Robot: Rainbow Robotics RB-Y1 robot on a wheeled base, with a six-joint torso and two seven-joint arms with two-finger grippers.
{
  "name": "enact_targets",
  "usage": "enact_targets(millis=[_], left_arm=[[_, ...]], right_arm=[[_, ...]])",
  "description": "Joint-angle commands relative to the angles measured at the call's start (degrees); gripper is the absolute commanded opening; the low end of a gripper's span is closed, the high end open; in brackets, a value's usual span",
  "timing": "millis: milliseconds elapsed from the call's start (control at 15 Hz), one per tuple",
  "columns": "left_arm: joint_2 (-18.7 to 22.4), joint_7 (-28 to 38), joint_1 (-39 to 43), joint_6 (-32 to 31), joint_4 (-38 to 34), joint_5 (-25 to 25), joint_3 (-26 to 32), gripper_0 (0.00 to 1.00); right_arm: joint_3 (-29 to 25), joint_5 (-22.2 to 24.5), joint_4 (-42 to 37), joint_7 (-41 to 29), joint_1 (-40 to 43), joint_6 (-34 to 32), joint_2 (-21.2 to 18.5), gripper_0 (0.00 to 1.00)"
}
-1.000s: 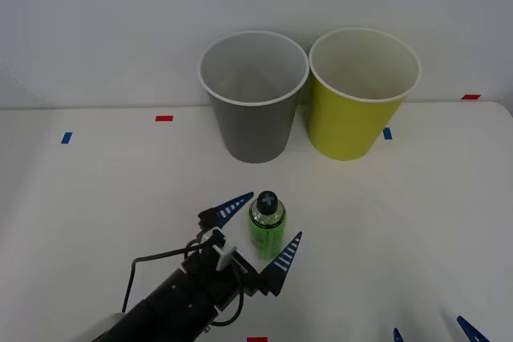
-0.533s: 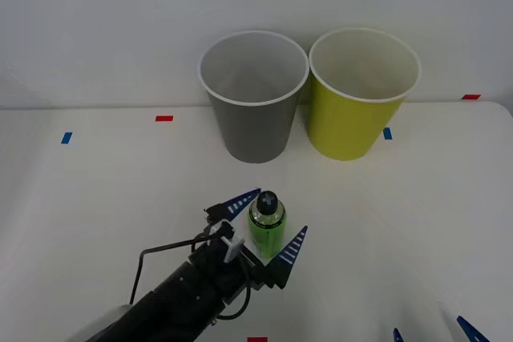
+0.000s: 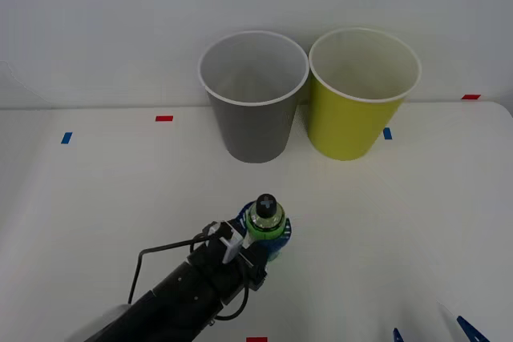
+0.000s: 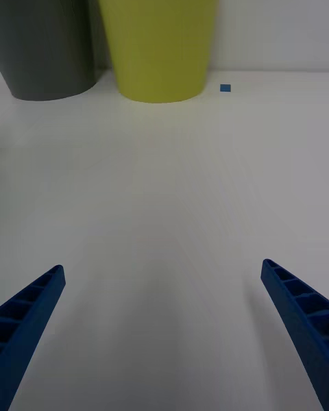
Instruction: Put cans in the gray bin and PET bottles in the light green bin.
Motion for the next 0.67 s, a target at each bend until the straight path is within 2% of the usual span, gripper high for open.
enact_targets(millis=[67, 267, 467, 667], left_arm=[[0.57, 0.78, 0.06, 0.00, -0.25, 0.38, 0.00, 0.00], [3.03, 1.48, 0.23, 11.78, -7.45, 1.17, 2.20, 0.00], [7.16, 2.62, 0.23, 27.69, -17.74, 1.88, 7.39, 0.00], [9.53, 4.29, 0.23, 38.23, -24.50, 3.28, 13.45, 0.00]], right_arm=[[0.00, 0.00, 0.00, 0.00, 0.00, 0.00, 0.00, 1.00], [0.00, 0.00, 0.00, 0.00, 0.00, 0.00, 0.00, 1.00], [0.00, 0.00, 0.00, 0.00, 0.00, 0.00, 0.00, 1.00], [0.00, 0.00, 0.00, 0.00, 0.00, 0.00, 0.00, 1.00]])
